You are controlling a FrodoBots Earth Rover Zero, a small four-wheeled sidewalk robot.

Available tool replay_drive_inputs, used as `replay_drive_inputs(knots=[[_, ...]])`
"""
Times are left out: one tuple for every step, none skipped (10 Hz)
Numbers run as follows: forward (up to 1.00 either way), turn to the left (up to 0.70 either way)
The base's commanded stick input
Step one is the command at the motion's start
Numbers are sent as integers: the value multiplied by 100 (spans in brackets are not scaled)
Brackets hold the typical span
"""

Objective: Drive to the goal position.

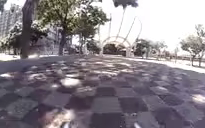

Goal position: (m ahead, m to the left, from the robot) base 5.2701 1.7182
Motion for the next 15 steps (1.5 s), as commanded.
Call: replay_drive_inputs(knots=[[70,0],[70,0],[70,0],[70,0],[70,0],[70,0],[70,0],[70,0],[70,0],[70,0],[70,0],[70,0],[70,0],[70,0],[70,0]])
